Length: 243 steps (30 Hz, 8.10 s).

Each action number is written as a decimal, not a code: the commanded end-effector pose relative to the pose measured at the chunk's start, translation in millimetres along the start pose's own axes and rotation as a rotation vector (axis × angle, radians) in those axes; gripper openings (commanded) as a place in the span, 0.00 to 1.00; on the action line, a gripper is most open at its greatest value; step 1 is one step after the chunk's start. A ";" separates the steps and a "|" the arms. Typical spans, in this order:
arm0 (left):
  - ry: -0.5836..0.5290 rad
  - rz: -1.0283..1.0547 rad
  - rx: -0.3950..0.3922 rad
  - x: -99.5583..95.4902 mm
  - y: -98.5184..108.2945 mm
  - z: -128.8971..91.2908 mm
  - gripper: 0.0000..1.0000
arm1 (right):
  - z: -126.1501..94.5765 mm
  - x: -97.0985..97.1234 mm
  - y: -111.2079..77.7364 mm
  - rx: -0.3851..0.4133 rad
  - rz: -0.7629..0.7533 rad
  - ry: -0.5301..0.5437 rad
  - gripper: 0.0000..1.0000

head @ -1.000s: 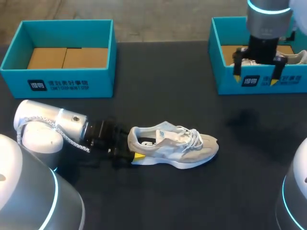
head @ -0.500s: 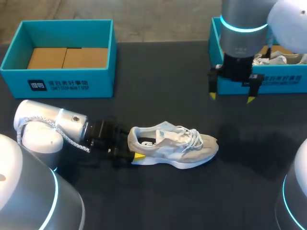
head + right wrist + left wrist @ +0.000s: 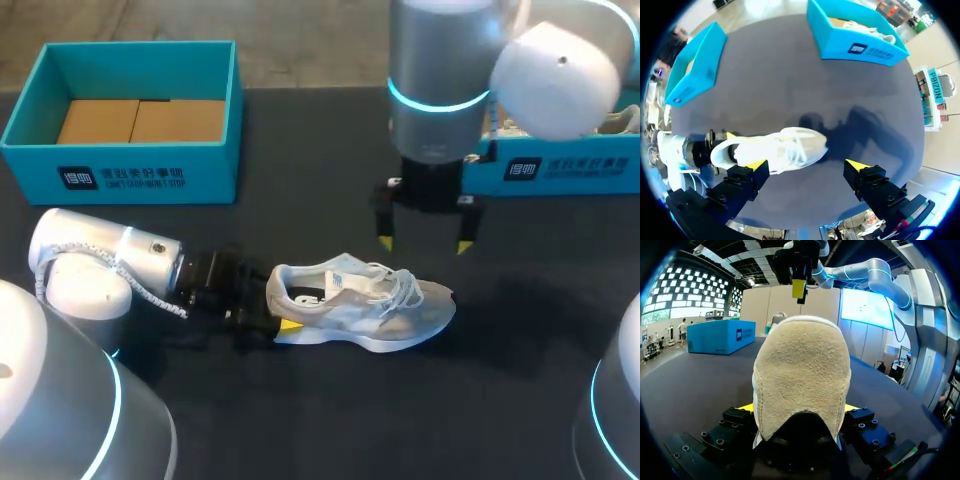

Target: Take the shoe out of the shoebox, open the shoe tongue, remove and reinsert the insole, then place the shoe into the shoebox

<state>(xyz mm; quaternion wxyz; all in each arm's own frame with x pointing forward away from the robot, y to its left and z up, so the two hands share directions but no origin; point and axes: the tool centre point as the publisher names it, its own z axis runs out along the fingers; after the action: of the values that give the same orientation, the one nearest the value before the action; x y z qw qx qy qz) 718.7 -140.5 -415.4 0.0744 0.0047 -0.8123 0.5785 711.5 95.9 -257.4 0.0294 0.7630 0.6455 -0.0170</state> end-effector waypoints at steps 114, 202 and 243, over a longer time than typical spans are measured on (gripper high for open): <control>0.000 0.000 0.001 -1.4 2.9 2.4 0.00 | 87.0 73.3 -3.1 -0.110 -0.047 -0.571 1.00; 0.000 0.000 0.001 -1.4 2.9 2.4 0.00 | 74.3 -14.2 22.0 0.115 0.048 0.421 0.00; 0.000 0.000 0.001 -1.4 2.9 2.4 0.00 | 75.5 -46.4 18.1 0.033 0.171 0.492 0.47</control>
<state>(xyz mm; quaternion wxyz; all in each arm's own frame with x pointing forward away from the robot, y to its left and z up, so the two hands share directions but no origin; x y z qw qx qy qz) 719.2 -140.8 -415.7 0.0740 0.0048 -0.8124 0.5783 727.7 42.4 -342.7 -0.1549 0.7923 0.5650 0.1704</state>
